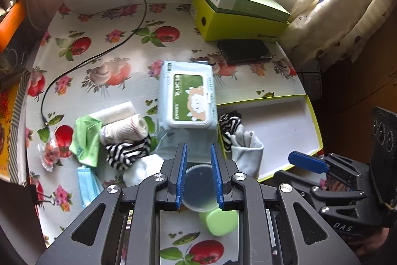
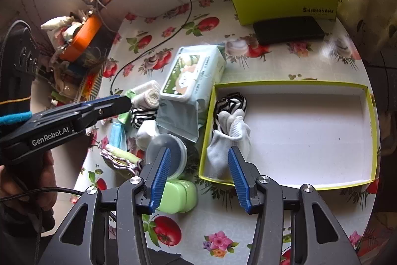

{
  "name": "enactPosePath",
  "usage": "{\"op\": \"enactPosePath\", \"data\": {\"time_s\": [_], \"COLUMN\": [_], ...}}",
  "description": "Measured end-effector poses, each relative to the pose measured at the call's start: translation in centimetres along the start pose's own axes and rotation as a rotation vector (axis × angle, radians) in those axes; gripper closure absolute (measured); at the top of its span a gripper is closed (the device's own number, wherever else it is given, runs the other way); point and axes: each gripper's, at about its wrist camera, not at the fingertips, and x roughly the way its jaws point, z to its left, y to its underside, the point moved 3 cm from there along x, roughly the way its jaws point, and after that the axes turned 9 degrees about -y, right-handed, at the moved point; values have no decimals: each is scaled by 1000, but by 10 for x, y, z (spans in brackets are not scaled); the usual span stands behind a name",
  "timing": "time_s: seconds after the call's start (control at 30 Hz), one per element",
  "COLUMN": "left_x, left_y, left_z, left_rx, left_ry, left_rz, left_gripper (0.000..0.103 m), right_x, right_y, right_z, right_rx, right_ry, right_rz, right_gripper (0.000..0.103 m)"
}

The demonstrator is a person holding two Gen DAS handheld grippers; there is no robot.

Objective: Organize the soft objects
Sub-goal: 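Move both open tools back over the pile, then grasp the blue face mask with the left tool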

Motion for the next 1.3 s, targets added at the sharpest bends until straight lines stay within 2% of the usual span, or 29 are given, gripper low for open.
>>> {"op": "enactPosePath", "data": {"time_s": [0.4, 0.7, 1.3], "left_x": [-14, -25, -16], "left_y": [30, 39, 54], "left_z": [41, 66, 107], "left_rx": [-84, -132, -204], "left_ry": [-36, -54, -73], "left_rz": [-14, -30, -1], "left_gripper": [82, 82, 82], "right_x": [6, 15, 44], "right_y": [3, 3, -1], "right_z": [45, 70, 106], "right_rx": [-82, -131, -218], "right_ry": [-12, -12, -18], "right_rz": [28, 54, 126], "right_gripper": [53, 53, 51]}}
